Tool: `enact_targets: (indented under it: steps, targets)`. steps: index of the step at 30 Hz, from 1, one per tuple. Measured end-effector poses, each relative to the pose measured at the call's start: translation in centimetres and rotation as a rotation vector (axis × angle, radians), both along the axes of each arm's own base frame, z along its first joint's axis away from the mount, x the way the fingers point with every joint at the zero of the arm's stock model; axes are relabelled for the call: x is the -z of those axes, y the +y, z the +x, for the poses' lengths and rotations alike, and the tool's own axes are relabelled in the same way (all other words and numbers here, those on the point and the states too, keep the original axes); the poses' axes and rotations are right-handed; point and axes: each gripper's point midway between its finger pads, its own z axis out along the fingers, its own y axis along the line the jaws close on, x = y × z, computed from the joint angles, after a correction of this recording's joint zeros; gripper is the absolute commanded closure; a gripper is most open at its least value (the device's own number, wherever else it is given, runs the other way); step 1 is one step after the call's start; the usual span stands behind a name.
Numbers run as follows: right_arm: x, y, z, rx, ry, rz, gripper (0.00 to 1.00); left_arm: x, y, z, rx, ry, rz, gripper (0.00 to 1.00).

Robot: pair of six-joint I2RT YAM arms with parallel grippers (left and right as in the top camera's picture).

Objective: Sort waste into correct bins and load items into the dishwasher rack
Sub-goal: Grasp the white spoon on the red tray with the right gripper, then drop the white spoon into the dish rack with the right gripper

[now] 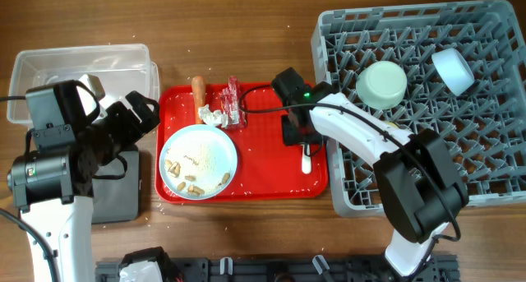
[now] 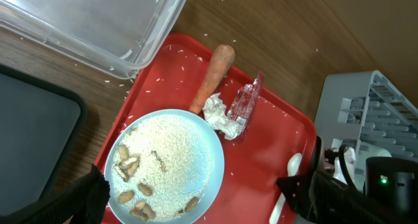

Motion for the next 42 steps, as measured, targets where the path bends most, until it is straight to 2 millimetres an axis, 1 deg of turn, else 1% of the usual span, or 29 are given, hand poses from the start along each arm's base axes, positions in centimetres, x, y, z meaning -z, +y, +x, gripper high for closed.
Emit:
enact_targets:
  steps: [4, 8, 11, 13, 14, 15, 16, 17, 20, 21, 25, 27, 28, 31, 32, 33, 34, 35, 36, 37, 39, 41, 42]
  targets:
    - [0.0, -0.3, 0.2, 0.005, -0.01, -0.016, 0.59, 0.0, 0.0, 0.0, 0.0, 0.0, 0.0, 0.0]
    - [0.1, -0.2, 0.0, -0.006, -0.005, -0.011, 0.59, 0.0, 0.0, 0.0, 0.0, 0.0, 0.0, 0.0]
    - [0.9, -0.5, -0.4, -0.008, 0.001, -0.013, 0.59, 0.0, 0.0, 0.0, 0.0, 0.0, 0.0, 0.0]
    - [1.4, -0.7, -0.7, -0.007, 0.007, -0.015, 0.62, 0.0, 0.0, 0.0, 0.0, 0.0, 0.0, 0.0]
    - [1.4, -0.6, -0.7, -0.008, 0.004, -0.012, 0.66, 0.0, 0.0, 0.0, 0.0, 0.0, 0.0, 0.0]
    - [1.4, -0.5, -0.7, -0.014, 0.003, -0.008, 0.76, 0.0, 0.0, 0.0, 0.0, 0.0, 0.0, 0.0]
    - [1.4, -0.4, -0.6, -0.022, 0.003, -0.003, 0.83, 0.0, 0.0, 0.0, 0.0, 0.0, 0.0, 0.0]
    - [1.4, -0.3, -0.6, -0.041, 0.003, -0.001, 0.88, 0.0, 0.0, 0.0, 0.0, 0.0, 0.0, 0.0]
    - [1.5, 0.5, -0.7, -0.081, 0.012, 0.038, 0.92, 0.0, 0.0, 0.0, 0.0, 0.0, 0.0, 0.0]
    - [1.5, 0.6, -0.7, -0.088, 0.014, 0.041, 0.95, 0.0, 0.0, 0.0, 0.0, 0.0, 0.0, 0.0]
    - [0.9, 0.7, -0.8, -0.108, 0.016, 0.049, 0.96, 0.0, 0.0, 0.0, 0.0, 0.0, 0.0, 0.0]
    - [-0.5, 1.1, -0.3, -0.112, -0.016, 0.071, 0.96, 0.0, 0.0, 0.0, 0.0, 0.0, 0.0, 0.0]
    - [-1.7, 1.3, 0.2, -0.112, -0.046, 0.09, 0.96, 0.0, 0.0, 0.0, 0.0, 0.0, 0.0, 0.0]
    - [-7.1, 1.6, 2.0, -0.098, -0.191, 0.163, 0.96, 0.0, 0.0, 0.0, 0.0, 0.0, 0.0, 0.0]
    - [-8.6, 1.4, 2.5, -0.09, -0.233, 0.173, 0.96, 0.0, 0.0, 0.0, 0.0, 0.0, 0.0, 0.0]
    - [-10.6, 0.8, 3.2, -0.075, -0.293, 0.179, 0.96, 0.0, 0.0, 0.0, 0.0, 0.0, 0.0, 0.0]
    - [-12.0, 0.1, 3.7, -0.062, -0.339, 0.176, 0.96, 0.0, 0.0, 0.0, 0.0, 0.0, 0.0, 0.0]
    - [-13.7, -0.9, 4.4, -0.046, -0.394, 0.163, 0.95, 0.0, 0.0, 0.0, 0.0, 0.0, 0.0, 0.0]
    - [-14.6, -1.8, 4.8, -0.033, -0.43, 0.147, 0.96, 0.0, 0.0, 0.0, 0.0, 0.0, 0.0, 0.0]
    - [-15.5, -2.9, 5.5, -0.024, -0.469, 0.119, 0.96, 0.0, 0.0, 0.0, 0.0, 0.0, 0.0, 0.0]
    - [-16.0, -4.6, 6.9, -0.021, -0.519, 0.073, 0.96, 0.0, 0.0, 0.0, 0.0, 0.0, 0.0, 0.0]
    - [-15.6, -6.4, 8.3, -0.019, -0.543, 0.023, 0.96, 0.0, 0.0, 0.0, 0.0, 0.0, 0.0, 0.0]
    - [-14.9, -7.1, 8.7, -0.021, -0.534, -0.003, 0.96, 0.0, 0.0, 0.0, 0.0, 0.0, 0.0, 0.0]
